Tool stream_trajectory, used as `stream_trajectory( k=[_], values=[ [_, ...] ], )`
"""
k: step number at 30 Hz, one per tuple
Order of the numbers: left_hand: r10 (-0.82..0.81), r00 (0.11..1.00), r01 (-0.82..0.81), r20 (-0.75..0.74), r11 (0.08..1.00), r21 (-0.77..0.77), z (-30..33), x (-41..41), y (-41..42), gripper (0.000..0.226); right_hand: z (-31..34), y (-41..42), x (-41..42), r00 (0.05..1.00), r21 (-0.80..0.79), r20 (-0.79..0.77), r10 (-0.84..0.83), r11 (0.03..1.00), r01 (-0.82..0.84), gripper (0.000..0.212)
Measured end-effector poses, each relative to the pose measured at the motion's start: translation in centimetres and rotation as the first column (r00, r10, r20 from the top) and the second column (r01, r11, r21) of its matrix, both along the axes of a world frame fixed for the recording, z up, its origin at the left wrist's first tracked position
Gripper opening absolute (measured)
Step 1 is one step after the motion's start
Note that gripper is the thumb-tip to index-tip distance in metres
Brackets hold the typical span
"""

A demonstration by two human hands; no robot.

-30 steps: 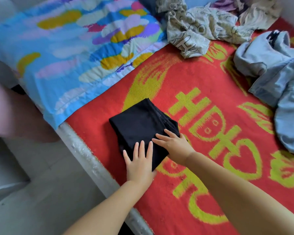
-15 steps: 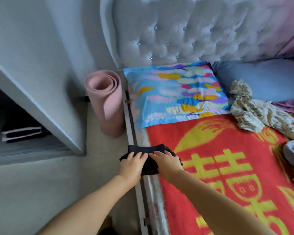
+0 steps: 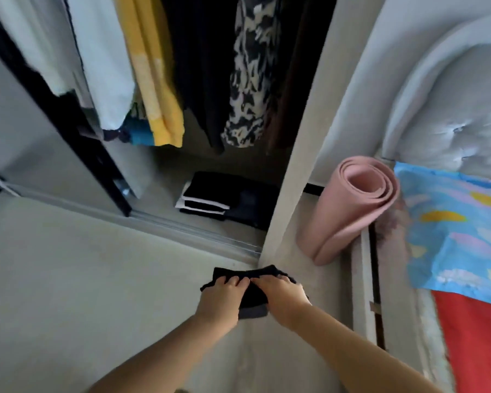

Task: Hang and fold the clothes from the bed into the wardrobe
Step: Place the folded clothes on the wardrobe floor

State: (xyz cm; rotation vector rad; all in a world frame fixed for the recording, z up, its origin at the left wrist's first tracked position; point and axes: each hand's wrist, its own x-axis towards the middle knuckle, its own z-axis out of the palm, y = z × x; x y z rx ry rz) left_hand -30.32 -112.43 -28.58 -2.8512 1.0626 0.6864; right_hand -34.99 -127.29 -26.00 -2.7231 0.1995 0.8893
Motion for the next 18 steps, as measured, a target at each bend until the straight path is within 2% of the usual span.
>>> stream_trajectory(
  k=[4, 8, 14, 18],
  values=[
    [0.015, 1.0, -0.014, -0.022, 0.999, 0.036, -2.2, 7.6, 6.5, 0.066, -2.6, 6.2, 7.5, 1.0, 0.028, 0.014, 0.014, 1.0, -0.014, 0.064],
    [-0.006, 0.999, 0.009, -0.046, 0.998, 0.067, -4.7, 13.5, 8.7, 0.067, -5.3, 8.3, 13.1, 1.0, 0.038, 0.005, 0.023, 0.999, -0.023, 0.064],
    [-0.064, 0.996, 0.069, -0.066, 0.994, 0.08, -9.0, 21.9, 5.0, 0.069, -9.5, 5.2, 20.7, 0.999, 0.061, 0.023, -0.03, 0.998, 0.029, 0.062],
    [-0.082, 0.995, 0.081, 0.056, 0.996, 0.023, -12.5, 30.2, 0.2, 0.066, -13.1, 0.5, 28.7, 0.995, -0.013, 0.093, -0.037, 0.999, 0.038, 0.069]
  ],
)
